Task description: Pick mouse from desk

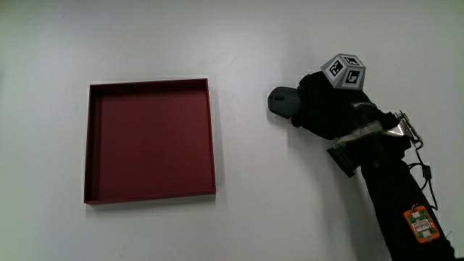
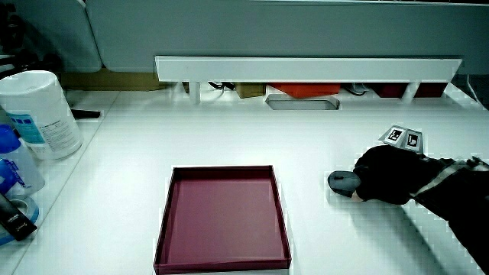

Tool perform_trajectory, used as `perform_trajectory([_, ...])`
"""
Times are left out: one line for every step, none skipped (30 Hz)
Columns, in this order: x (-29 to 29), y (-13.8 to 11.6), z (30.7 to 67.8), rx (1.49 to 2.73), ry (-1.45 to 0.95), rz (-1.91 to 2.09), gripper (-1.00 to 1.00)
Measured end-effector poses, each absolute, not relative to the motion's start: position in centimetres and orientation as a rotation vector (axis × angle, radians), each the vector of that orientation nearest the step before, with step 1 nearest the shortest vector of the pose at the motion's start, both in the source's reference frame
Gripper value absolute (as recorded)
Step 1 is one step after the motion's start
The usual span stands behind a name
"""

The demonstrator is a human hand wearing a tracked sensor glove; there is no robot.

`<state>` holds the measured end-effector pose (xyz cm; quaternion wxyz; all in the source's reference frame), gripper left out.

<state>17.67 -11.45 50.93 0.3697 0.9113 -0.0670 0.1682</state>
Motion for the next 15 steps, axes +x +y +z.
perform_trajectory([17.5,-11.5,50.5,2.342,-0.178,0.447,1.00])
perform_trajectory([17.3,-11.6,50.0,2.344,-0.194,0.446,1.00])
perform_trajectory([17.0,-11.7,49.4,2.366,-0.200,0.445,1.00])
perform_trajectory([16.7,-11.8,49.0,2.360,-0.222,0.451,1.00])
perform_trajectory([16.2,-11.9,48.3,2.366,-0.249,0.462,1.00])
perform_trajectory([15.8,-12.0,47.8,2.374,-0.262,0.474,1.00])
perform_trajectory([15.2,-12.0,47.0,2.366,-0.301,0.507,1.00])
perform_trajectory([14.7,-12.0,46.4,2.388,-0.308,0.496,1.00])
perform_trajectory([14.1,-12.0,45.6,2.408,-0.326,0.483,1.00])
perform_trajectory([13.7,-12.1,45.3,2.402,-0.341,0.489,1.00])
perform_trajectory([13.1,-12.0,44.8,2.408,-0.360,0.506,1.00])
perform_trajectory([12.5,-11.9,44.1,2.413,-0.385,0.515,1.00])
perform_trajectory([12.0,-12.0,44.2,2.411,-0.395,0.486,1.00])
perform_trajectory([11.5,-12.0,43.9,2.402,-0.411,0.490,1.00])
perform_trajectory([11.0,-12.0,43.6,2.412,-0.422,0.499,1.00])
